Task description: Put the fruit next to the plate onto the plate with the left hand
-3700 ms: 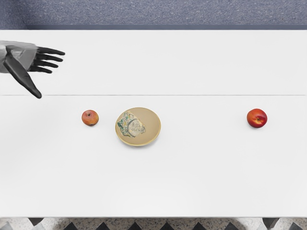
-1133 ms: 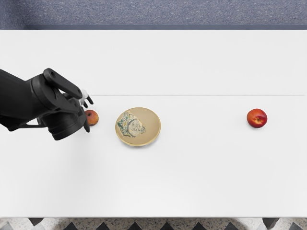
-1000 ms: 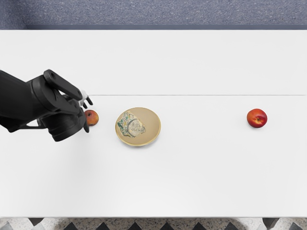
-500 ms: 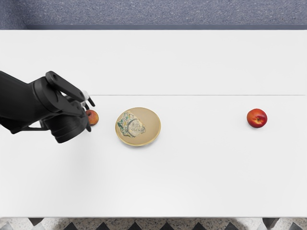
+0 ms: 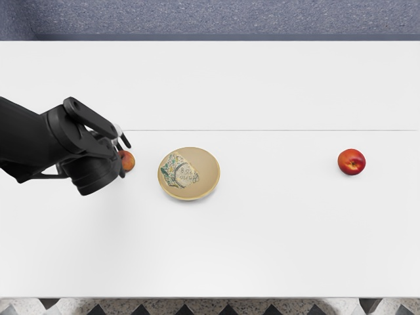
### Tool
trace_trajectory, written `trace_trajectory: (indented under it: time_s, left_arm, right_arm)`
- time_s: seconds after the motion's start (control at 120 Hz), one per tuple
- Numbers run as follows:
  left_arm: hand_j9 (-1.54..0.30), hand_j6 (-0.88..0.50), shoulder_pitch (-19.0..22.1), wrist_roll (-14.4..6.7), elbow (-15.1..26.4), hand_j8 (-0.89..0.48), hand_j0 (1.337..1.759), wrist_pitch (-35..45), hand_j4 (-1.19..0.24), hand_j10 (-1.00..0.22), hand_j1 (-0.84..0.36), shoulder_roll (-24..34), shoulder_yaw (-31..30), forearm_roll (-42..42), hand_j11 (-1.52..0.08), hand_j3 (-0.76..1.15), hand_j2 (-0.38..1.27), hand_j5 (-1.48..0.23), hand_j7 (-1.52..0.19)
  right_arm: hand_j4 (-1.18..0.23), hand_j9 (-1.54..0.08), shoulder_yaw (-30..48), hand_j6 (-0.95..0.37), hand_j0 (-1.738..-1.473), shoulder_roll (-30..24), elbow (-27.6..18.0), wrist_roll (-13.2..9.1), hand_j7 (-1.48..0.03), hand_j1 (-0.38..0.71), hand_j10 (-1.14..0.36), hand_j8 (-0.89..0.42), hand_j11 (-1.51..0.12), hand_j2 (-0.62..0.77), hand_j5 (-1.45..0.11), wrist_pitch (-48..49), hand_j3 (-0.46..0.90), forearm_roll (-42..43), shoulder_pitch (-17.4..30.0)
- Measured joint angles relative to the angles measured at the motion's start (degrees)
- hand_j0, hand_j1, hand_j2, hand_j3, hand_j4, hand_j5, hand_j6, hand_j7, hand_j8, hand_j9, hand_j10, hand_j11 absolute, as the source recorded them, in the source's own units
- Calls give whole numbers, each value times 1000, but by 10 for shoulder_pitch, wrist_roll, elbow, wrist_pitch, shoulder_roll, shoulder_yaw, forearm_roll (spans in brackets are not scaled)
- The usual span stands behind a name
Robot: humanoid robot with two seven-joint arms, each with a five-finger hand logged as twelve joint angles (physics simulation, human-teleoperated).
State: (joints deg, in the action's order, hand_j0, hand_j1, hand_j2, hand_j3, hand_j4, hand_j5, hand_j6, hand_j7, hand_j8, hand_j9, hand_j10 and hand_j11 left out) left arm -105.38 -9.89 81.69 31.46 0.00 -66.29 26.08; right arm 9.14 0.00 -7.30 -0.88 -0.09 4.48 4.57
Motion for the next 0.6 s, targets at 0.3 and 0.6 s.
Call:
trace_trajectory:
  time_s: [0.3, 0.6]
  left_arm:
    - [-973, -464, 3, -11, -8, -558, 1654, -39, -675, -731, -310, 0, 8, -12, -972, 0, 413, -940, -960]
    - [-1116, -425, -77, -12, 24, -503, 1654, -49, -771, -830, -304, 0, 9, 14, -1117, 0, 494, -1121, -1119]
  right_arm:
    - [0, 0, 0, -1, -1658, 0, 0, 0, 0, -349, 0, 0, 0, 0, 0, 0, 0, 0, 0]
    - [0, 0, 0, -1, -1658, 0, 0, 0, 0, -349, 0, 0, 0, 0, 0, 0, 0, 0, 0]
